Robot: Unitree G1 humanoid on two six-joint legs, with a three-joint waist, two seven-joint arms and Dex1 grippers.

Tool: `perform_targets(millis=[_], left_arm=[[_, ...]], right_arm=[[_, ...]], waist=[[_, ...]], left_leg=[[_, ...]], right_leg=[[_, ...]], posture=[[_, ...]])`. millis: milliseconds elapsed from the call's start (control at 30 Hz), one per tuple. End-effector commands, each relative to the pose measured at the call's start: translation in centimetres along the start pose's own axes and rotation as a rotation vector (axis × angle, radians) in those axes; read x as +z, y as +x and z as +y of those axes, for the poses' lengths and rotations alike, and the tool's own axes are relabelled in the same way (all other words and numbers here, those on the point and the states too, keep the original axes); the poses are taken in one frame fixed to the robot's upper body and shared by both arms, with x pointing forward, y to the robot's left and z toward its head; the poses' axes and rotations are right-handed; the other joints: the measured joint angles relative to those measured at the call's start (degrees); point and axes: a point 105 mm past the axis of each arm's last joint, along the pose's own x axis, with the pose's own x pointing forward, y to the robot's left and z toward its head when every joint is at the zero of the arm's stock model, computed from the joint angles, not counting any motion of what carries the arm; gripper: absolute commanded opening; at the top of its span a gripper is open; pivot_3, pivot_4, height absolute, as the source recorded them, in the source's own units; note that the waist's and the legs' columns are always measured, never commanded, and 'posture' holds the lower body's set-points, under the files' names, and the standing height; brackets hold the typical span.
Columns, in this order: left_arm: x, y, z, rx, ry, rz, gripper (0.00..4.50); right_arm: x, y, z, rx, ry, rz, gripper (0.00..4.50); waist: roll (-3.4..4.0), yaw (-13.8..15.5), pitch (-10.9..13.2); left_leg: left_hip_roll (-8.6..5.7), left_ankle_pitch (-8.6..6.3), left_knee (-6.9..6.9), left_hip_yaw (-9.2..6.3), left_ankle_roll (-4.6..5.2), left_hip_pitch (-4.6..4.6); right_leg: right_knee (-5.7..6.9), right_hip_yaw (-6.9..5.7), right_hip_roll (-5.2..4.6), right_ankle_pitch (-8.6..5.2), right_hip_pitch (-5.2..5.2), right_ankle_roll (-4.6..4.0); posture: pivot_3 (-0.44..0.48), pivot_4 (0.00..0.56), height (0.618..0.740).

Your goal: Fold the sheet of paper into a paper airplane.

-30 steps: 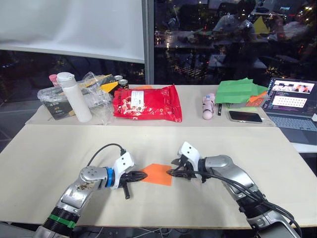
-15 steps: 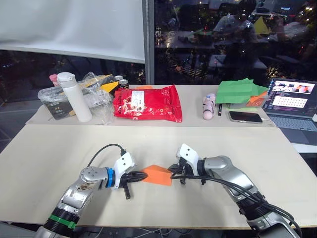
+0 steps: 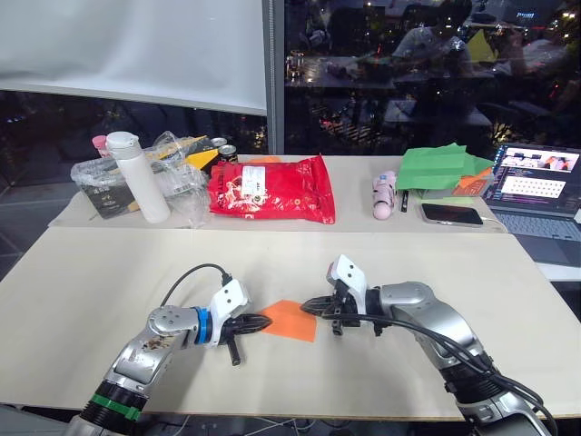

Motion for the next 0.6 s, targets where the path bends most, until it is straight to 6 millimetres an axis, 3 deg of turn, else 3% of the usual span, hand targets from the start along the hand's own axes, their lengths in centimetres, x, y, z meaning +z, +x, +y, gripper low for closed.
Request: perform_targets(millis=[33,200,333,600], left_arm=[[-1.7,0.4,-0.7,-0.029,-0.046,0.065,0.0],[-1.5,0.5,-0.7,-0.032,-0.048,0.059,0.0],[-1.5,0.6,-0.9,-0.031,-0.053,0.055,0.0],[-1.5,0.6,-1.0,-0.021,-0.06,0.051,0.0]], right_arm=[[0.1,-1.6,-0.1,0.004,0.17,-0.03,1.27],[-1.9,-1.5,0.7,0.033,0.34,0.022,2.98],[-1.9,-0.6,0.5,0.032,0.421,0.013,2.98],[-2.8,0.5,0.7,0.022,0.426,0.108,2.98]], waist=[[0.0,0.02,0.0],[0.0,0.01,0.0],[0.01,-0.22,0.0],[0.01,-0.2,-0.01]], left_leg=[[0.0,0.0,0.0,0.0,0.0,0.0],[0.0,-0.01,-0.02,0.0,0.01,0.0],[0.0,-0.01,-0.01,0.0,0.01,0.01],[0.0,-0.01,-0.01,0.0,0.01,0.02]], right_leg=[[0.0,0.0,0.0,0.0,0.0,0.0],[-0.02,0.0,0.0,0.0,-0.01,0.0],[0.0,0.01,0.01,0.0,-0.02,0.0],[-0.02,0.01,0.01,0.0,-0.02,0.01]], posture=[[0.0,0.15,0.715],[0.0,0.15,0.715],[0.0,0.15,0.715],[0.0,0.15,0.715]])
